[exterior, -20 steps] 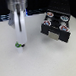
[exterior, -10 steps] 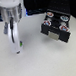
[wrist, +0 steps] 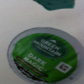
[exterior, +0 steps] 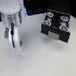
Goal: Open the kcup holder, insert the kcup into the holder, and close the kcup holder
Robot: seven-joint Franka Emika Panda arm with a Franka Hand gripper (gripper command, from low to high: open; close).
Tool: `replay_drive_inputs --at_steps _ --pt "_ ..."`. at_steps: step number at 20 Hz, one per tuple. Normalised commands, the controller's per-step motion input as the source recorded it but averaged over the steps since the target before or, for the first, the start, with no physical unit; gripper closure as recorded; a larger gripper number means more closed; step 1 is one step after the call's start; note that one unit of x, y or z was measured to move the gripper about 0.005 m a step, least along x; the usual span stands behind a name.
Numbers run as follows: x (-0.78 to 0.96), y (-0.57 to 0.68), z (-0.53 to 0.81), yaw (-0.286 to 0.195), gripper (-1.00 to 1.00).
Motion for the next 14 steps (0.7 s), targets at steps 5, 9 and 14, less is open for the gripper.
replay_drive_inputs --at_steps 5,9,14 --pt "0.01 0.0 0.0 -0.006 1.0" --pt "0.01 0.0 0.0 -0.005 1.0" --pt "0.02 0.02 0.1 -0.009 1.0"
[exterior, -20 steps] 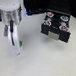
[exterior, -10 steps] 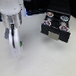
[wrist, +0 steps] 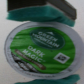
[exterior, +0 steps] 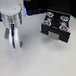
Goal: Open the kcup holder, insert the kcup into the holder, and close the kcup holder
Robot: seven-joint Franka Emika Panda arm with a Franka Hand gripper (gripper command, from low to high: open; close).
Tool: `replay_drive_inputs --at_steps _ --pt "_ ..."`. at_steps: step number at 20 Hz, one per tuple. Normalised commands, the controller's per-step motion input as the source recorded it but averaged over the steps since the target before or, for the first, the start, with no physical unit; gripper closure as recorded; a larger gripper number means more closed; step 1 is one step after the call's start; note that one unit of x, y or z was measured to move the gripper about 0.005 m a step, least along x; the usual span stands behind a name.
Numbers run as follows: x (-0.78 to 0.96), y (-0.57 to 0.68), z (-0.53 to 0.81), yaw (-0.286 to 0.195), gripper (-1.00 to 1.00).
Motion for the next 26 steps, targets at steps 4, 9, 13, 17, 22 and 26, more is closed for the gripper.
replay_drive_inputs --at_steps 4,9,13,17,22,26 --pt "0.05 0.25 0.69 0.0 1.0" --pt "0.09 0.41 0.79 0.008 1.0" --pt "0.11 0.54 0.76 0.013 1.0" --pt "0.06 0.65 0.65 0.009 1.0" --pt "0.03 0.64 0.51 0.011 1.0" --pt "0.01 0.65 0.42 0.008 1.0"
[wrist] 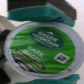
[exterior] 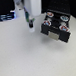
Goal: Open the kcup holder, insert the kcup into the holder, and close the kcup holder
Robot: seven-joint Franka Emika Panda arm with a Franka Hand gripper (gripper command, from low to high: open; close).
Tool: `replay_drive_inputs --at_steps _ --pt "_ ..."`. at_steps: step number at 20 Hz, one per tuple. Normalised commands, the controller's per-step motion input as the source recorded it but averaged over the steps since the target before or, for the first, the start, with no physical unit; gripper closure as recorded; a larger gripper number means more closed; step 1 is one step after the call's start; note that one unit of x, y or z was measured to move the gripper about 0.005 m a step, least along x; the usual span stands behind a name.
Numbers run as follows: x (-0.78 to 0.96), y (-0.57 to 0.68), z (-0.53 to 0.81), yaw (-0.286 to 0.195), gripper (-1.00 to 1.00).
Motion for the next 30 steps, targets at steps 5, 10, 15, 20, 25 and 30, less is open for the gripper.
replay_drive_inputs --at_steps 5,10,15,20,25,30 --pt "-0.02 0.65 0.39 0.007 1.0" --pt "0.01 0.64 0.35 0.013 1.0" --pt "0.03 0.63 0.36 0.02 1.0" --pt "-0.03 0.64 0.19 0.013 1.0" --pt "-0.11 0.61 0.03 0.018 1.0" --pt "-0.08 0.57 -0.04 0.036 1.0"
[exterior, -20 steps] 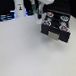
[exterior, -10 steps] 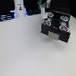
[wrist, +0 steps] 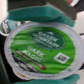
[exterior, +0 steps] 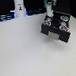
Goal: Open the kcup holder, insert the kcup into the holder, and close the kcup holder
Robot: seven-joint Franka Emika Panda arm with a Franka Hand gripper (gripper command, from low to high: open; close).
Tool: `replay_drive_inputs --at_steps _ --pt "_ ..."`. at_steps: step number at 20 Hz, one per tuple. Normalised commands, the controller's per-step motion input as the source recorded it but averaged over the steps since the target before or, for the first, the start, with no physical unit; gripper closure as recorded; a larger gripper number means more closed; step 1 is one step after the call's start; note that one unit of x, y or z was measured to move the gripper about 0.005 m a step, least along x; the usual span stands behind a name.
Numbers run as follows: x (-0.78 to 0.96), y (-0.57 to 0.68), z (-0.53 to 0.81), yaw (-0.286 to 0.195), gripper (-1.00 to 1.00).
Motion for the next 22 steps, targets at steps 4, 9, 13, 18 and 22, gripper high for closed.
replay_drive_inputs --at_steps 4,9,13,18,22 --pt "-0.01 0.44 -0.15 0.046 1.0" --pt "-0.01 0.1 -0.2 0.04 1.0" --pt "0.14 0.01 -0.04 -0.022 1.0" --pt "0.35 0.22 0.17 -0.032 1.0" --pt "0.47 0.27 0.23 -0.006 1.0"
